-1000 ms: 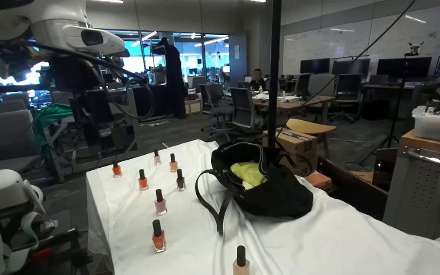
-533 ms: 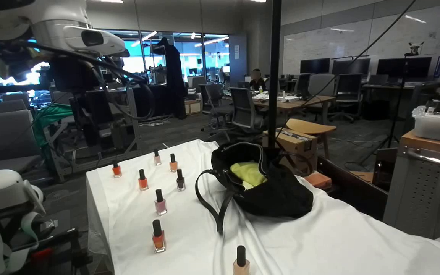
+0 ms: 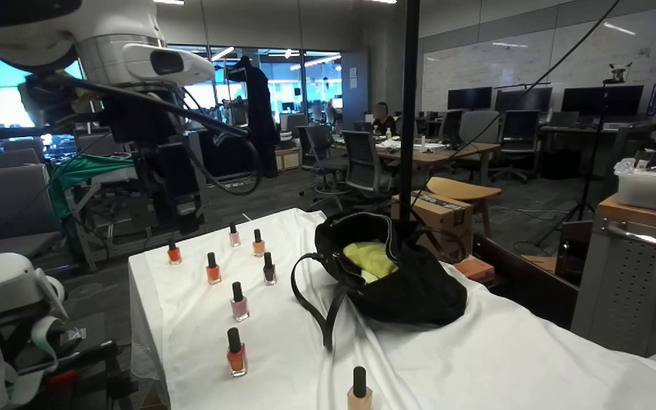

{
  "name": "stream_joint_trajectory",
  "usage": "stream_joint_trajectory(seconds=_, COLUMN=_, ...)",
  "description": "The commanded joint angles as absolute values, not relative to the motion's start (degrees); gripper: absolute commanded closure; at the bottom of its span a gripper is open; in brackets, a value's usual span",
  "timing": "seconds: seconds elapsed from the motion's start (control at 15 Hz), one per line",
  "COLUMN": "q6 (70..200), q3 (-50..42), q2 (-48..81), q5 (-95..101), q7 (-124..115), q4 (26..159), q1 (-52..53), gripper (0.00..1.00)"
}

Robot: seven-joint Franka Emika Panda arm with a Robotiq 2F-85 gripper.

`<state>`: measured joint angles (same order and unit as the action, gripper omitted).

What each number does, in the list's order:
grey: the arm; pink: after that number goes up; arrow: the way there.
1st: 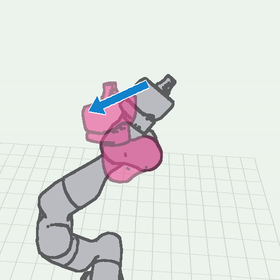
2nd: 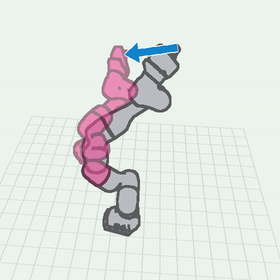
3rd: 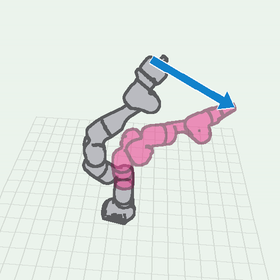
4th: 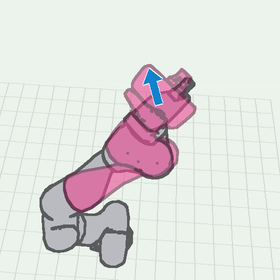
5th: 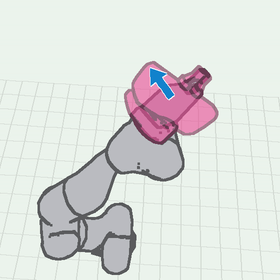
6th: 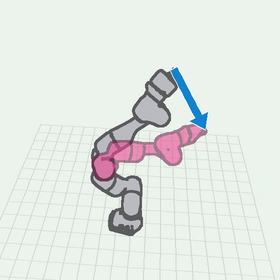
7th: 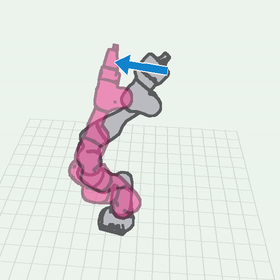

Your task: Pick up all the nail polish from the table and put them in the black bag.

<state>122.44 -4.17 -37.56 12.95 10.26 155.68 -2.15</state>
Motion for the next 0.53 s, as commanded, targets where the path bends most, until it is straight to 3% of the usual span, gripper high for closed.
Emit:
stream_joint_trajectory(seconds=0.0, q6=128.38, q3=-6.69, q2=-30.16, q5=16.69, q7=14.75, q4=152.07, q1=-4.05, gripper=0.00)
stream_joint_trajectory(seconds=0.47, q6=140.51, q3=-9.67, q2=-13.98, q5=24.67, q7=22.98, q4=147.10, q1=-6.82, gripper=0.00)
